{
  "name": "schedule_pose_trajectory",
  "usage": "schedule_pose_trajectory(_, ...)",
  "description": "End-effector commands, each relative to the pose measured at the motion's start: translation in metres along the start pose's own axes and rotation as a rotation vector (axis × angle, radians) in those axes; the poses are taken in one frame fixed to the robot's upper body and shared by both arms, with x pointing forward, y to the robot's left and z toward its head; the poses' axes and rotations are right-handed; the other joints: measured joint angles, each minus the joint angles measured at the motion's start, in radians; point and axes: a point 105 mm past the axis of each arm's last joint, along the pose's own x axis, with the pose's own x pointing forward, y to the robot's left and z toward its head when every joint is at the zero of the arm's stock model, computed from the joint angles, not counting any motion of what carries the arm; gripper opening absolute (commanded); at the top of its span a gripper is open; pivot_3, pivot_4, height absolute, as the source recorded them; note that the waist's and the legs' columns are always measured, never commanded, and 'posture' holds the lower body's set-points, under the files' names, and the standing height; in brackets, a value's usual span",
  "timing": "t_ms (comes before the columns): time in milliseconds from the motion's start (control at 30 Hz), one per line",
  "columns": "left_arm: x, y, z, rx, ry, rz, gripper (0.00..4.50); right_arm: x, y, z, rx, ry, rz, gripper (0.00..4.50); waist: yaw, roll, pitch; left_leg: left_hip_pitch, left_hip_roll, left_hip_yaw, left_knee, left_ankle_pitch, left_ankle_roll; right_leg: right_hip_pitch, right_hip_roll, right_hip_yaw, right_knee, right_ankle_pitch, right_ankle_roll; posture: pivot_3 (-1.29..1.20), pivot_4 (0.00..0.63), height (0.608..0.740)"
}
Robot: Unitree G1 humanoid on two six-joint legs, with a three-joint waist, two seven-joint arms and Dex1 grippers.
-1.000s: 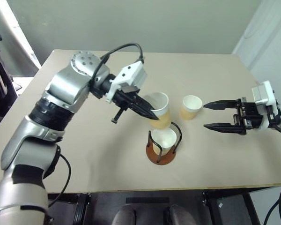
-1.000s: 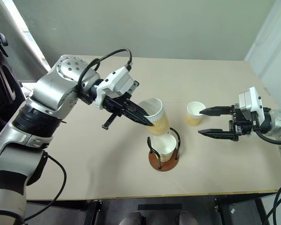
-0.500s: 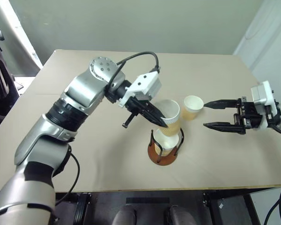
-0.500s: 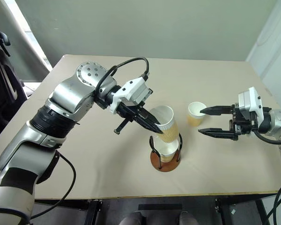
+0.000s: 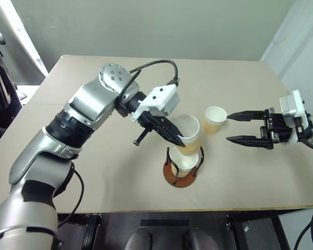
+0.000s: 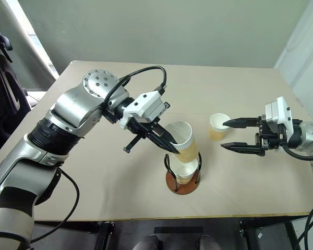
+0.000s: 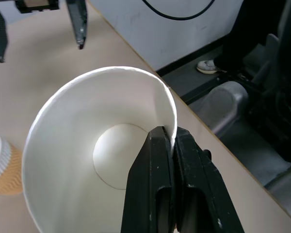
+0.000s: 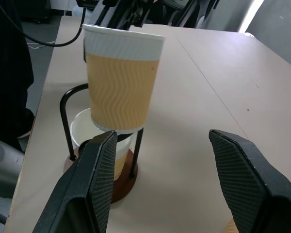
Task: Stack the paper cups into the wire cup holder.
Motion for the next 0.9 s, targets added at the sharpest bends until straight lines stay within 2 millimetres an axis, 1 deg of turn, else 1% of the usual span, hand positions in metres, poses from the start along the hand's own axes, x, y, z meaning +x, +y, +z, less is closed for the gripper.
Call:
schedule_pose_trajectory(33,-0.004,-0.004,0.009,0.042,0.027,-0.035,0.04,-0.005,-0.001,0.013,-0.065,0.003,-0.018,3.03,0.000,0.000,0.000,0.000,0.000,0.000,0.000,0.000,0.000,0.000,0.000,0.000,0.000,0.000,0.000,0.00,0.150,0.740)
schedule_pose_trajectory(133,-0.006,-0.002,0.009,0.050,0.035,-0.031,0.04,-0.006,-0.001,0.013,-0.065,0.003,-0.020,3.03,0.000,0.000,0.000,0.000,0.000,0.000,0.000,0.000,0.000,0.000,0.000,0.000,0.000,0.000,0.000,0.00,0.150,0.740)
schedule_pose_trajectory(267,-0.012,0.009,0.018,0.084,0.023,0.011,0.04,-0.006,-0.001,0.014,-0.065,0.002,-0.020,3.03,0.001,0.000,0.000,0.000,0.000,0.000,0.000,0.000,0.000,0.000,0.000,0.000,0.000,0.000,0.000,0.00,0.150,0.740)
schedule_pose_trajectory(367,-0.013,0.011,0.024,0.095,0.009,0.013,0.04,-0.006,-0.002,0.014,-0.066,0.002,-0.020,3.03,0.001,0.000,0.000,0.000,0.000,0.000,0.000,0.000,0.000,0.000,0.000,0.000,0.000,0.000,0.000,0.00,0.150,0.740)
schedule_pose_trajectory(467,-0.014,0.010,0.025,0.098,0.015,0.006,0.04,-0.006,-0.002,0.015,-0.066,0.002,-0.019,3.03,0.000,0.000,0.000,0.000,0.000,0.000,0.000,0.000,0.000,0.000,0.000,0.000,0.000,0.000,0.000,0.00,0.150,0.740)
schedule_pose_trajectory(667,-0.018,-0.001,0.025,0.082,0.031,-0.019,0.04,-0.006,-0.002,0.015,-0.064,0.004,-0.017,3.03,0.000,0.000,0.000,0.000,0.000,0.000,0.000,0.000,0.000,0.000,0.000,0.000,0.000,0.000,0.000,0.00,0.150,0.740)
schedule_pose_trajectory(800,-0.024,-0.001,0.026,0.077,0.034,-0.007,0.04,-0.006,-0.002,0.015,-0.064,0.006,-0.017,3.03,0.004,0.000,0.000,0.000,0.000,0.000,0.000,0.000,0.000,0.000,0.000,0.000,-0.001,0.000,0.000,0.00,0.150,0.740)
schedule_pose_trajectory(900,-0.023,-0.002,0.022,0.069,0.031,-0.013,0.04,-0.005,-0.002,0.015,-0.064,0.006,-0.015,3.03,0.004,0.000,0.000,0.000,0.000,0.000,0.000,0.000,0.000,0.000,0.000,0.000,-0.001,0.000,0.000,0.00,0.150,0.740)
